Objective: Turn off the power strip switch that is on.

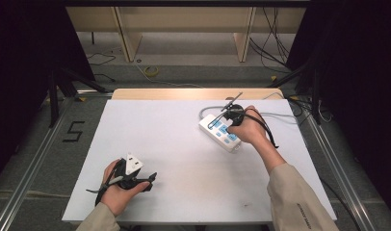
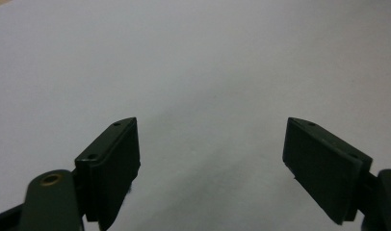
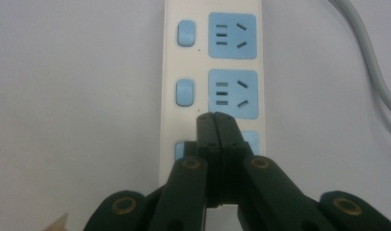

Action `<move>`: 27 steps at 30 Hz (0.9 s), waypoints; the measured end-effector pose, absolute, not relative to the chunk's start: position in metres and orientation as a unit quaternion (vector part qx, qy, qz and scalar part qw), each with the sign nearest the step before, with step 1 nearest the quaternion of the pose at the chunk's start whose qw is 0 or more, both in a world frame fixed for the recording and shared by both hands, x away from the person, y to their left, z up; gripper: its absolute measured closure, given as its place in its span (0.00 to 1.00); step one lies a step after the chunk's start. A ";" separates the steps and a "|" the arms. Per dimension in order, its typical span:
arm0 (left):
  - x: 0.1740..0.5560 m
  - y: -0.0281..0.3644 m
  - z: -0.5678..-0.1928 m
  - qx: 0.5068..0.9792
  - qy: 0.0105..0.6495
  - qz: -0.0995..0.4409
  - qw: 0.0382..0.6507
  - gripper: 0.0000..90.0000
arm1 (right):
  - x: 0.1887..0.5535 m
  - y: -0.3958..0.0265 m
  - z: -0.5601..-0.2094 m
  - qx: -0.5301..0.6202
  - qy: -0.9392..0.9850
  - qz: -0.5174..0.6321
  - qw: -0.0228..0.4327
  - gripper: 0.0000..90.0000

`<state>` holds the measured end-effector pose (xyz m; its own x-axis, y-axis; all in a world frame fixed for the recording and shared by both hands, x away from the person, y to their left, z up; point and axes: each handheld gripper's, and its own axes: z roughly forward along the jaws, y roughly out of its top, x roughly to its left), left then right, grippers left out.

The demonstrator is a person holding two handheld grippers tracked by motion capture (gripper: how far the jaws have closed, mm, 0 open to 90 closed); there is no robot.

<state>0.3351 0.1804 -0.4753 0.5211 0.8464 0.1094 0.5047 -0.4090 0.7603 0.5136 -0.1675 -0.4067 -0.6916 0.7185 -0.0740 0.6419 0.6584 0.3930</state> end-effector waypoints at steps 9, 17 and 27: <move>0.335 0.180 -0.475 0.802 0.421 0.249 0.343 0.23 | 0.514 -0.165 -0.409 0.373 0.906 0.167 0.108 1.00; 0.335 0.180 -0.475 0.802 0.421 0.249 0.343 0.23 | 0.514 -0.163 -0.412 0.372 0.908 0.164 0.104 1.00; 0.335 0.180 -0.475 0.802 0.421 0.249 0.343 0.23 | 0.514 -0.161 -0.414 0.373 0.908 0.159 0.100 1.00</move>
